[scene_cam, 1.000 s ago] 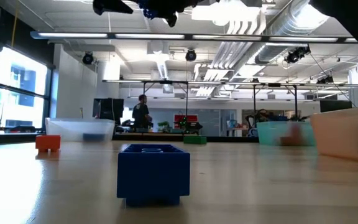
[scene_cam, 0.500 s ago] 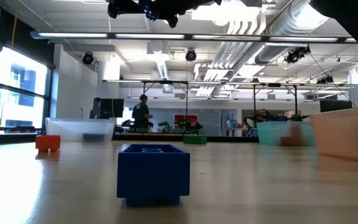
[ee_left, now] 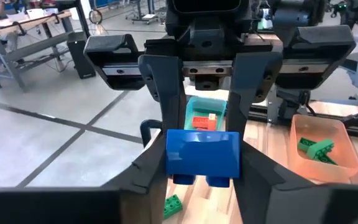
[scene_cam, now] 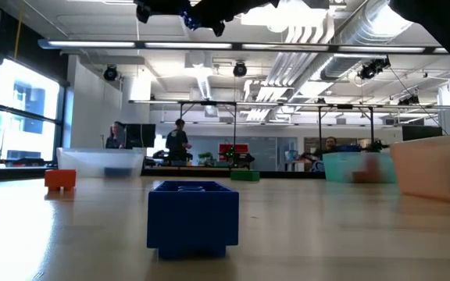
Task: Sort & place blocks by color
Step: Put the blue game piece into the transparent bin
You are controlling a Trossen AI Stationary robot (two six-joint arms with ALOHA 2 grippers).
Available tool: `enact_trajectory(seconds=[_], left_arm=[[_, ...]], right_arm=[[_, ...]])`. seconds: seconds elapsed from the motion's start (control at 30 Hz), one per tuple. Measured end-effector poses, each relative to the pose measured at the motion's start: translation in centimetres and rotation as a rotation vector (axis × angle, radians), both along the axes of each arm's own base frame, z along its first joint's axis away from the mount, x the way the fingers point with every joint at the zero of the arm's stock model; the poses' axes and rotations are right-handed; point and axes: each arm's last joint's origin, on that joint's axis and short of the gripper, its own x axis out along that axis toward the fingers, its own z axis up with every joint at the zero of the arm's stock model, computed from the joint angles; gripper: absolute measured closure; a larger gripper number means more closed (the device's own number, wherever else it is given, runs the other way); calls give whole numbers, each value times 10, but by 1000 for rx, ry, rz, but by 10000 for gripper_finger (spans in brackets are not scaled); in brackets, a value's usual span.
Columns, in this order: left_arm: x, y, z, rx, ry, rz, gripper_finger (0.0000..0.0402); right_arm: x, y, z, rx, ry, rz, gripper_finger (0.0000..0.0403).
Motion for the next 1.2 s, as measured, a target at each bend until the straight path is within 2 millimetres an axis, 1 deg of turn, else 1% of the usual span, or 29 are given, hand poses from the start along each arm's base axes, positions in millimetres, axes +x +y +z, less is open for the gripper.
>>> enact_trajectory(seconds=[0.07, 0.1, 0.2, 0.3, 0.37, 0.43, 0.53, 0.67, 0.8, 0.97, 1.2], left_arm=[[0, 0, 0, 5, 5, -2, 289], [0, 0, 0, 12, 11, -5, 289], [0, 0, -1, 45, 41, -11, 289], [-2, 1, -5, 68, 101, 14, 289], [-4, 1, -8, 73, 152, 38, 289], [-7, 4, -12, 63, 201, 61, 289], [-15, 10, -19, 25, 267, 99, 289], [-26, 23, -28, -23, 351, 197, 289], [-34, 41, -40, -91, 426, 303, 289], [-37, 65, -60, -209, 500, 388, 289], [-42, 98, -88, -324, 575, 472, 289]], right_arm=[[0, 0, 0, -1, 1, -2, 297], [0, 0, 0, -1, 2, -6, 286], [0, 0, 0, 17, 16, -42, 238], [1, -1, -2, 22, 45, -128, 193], [0, -2, -3, 33, 70, -189, 172], [-1, -3, -4, 46, 95, -233, 160], [-2, -5, -6, 69, 124, -286, 156], [-5, -6, -10, 70, 176, -381, 155], [-9, -6, -15, 70, 247, -452, 154], [-14, -5, -21, 122, 336, -511, 154], [-19, 7, -29, 214, 472, -575, 153]])
